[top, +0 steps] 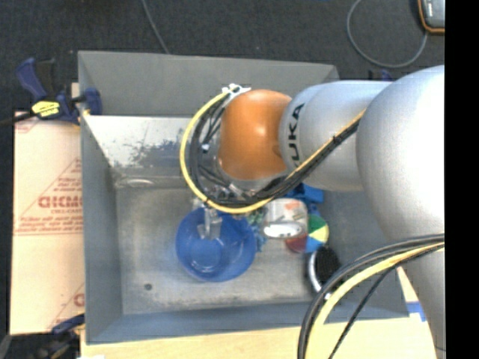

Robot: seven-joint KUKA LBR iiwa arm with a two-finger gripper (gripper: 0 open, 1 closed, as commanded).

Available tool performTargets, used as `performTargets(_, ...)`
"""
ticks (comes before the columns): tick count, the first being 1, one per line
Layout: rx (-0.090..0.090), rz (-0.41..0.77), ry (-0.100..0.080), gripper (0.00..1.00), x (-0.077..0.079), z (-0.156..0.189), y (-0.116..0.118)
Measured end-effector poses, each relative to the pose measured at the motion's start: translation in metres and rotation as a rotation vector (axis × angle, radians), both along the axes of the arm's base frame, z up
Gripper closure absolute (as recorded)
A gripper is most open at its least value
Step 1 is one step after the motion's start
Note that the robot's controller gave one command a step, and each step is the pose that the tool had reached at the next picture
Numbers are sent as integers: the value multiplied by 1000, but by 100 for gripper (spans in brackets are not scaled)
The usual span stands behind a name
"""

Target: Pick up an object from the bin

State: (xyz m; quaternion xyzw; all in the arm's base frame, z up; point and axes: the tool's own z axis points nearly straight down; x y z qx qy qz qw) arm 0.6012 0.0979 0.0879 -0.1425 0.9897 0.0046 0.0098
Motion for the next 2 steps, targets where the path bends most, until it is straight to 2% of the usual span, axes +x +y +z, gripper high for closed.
performTargets(1,-2,-1,6,100,-2,36,-1)
performTargets(2,-2,-2,-1,100,0,67,-1)
